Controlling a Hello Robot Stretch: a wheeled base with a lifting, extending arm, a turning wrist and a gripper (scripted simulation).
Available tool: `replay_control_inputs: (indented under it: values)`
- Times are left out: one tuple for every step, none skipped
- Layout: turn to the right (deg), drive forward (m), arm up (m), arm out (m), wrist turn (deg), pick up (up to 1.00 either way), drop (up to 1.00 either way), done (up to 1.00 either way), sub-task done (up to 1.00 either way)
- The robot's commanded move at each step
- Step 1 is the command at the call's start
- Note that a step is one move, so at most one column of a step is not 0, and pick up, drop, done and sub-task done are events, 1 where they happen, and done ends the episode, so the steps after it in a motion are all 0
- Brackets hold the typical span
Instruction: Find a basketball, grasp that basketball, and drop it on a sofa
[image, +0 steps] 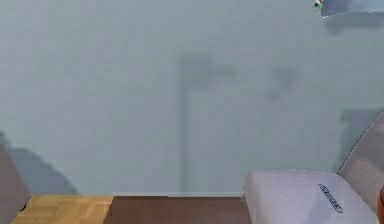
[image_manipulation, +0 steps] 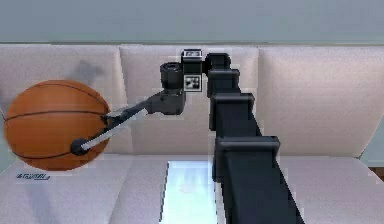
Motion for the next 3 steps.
replay_control_inputs:
  values:
    - [0.0,0.0,0.0,0.0,45.0,0.0,0.0,0.0,0.0]
    - [0.0,0.0,0.0,0.0,39.0,0.0,0.0,0.0,0.0]
    - [0.0,0.0,-0.4,0.0,0.0,0.0,0.0,0.0,0.0]
